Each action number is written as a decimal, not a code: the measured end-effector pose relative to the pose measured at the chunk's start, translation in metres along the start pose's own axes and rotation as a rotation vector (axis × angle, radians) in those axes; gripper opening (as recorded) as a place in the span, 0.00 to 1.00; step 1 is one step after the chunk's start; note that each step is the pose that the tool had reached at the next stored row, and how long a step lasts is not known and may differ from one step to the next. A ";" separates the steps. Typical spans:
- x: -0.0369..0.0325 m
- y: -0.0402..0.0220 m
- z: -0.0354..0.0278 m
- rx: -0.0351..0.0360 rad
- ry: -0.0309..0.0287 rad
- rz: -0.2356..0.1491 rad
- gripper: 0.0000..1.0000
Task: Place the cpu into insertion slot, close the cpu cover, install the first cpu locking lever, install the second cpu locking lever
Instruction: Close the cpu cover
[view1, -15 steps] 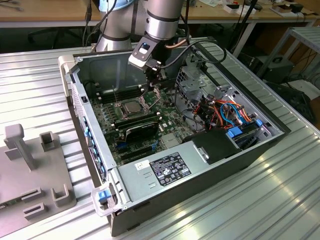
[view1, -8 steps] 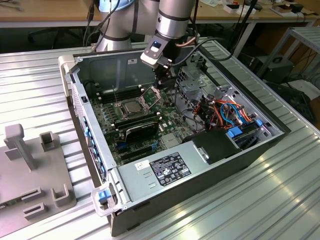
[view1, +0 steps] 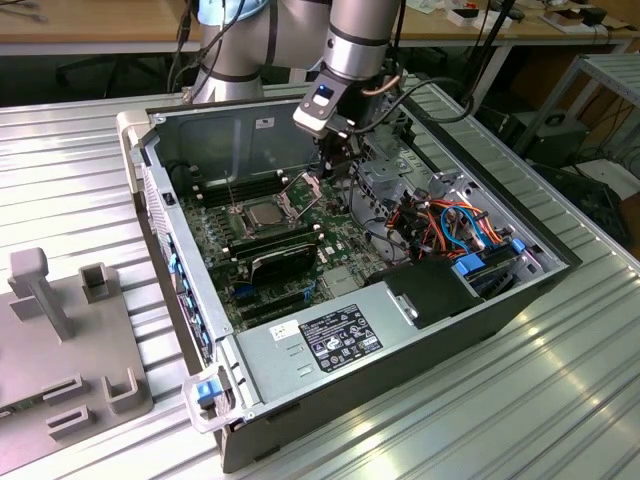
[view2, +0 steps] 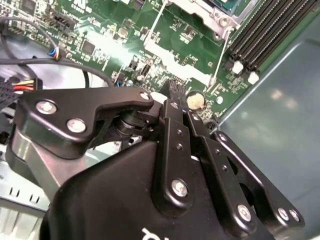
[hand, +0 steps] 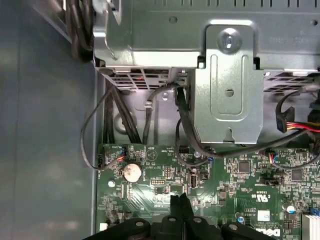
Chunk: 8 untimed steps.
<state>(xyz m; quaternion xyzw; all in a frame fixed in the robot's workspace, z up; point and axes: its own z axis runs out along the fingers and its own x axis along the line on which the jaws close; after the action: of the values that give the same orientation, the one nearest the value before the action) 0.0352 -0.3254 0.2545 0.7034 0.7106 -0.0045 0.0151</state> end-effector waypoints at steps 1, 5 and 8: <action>0.0001 0.0001 0.0035 0.0032 -0.0001 0.000 0.11; 0.0002 -0.0013 0.0066 0.0065 -0.0002 0.000 0.11; 0.0002 -0.0050 0.0068 0.0065 0.0000 0.000 0.11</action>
<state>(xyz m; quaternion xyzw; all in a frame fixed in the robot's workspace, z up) 0.0303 -0.3255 0.2476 0.7034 0.7107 -0.0068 0.0128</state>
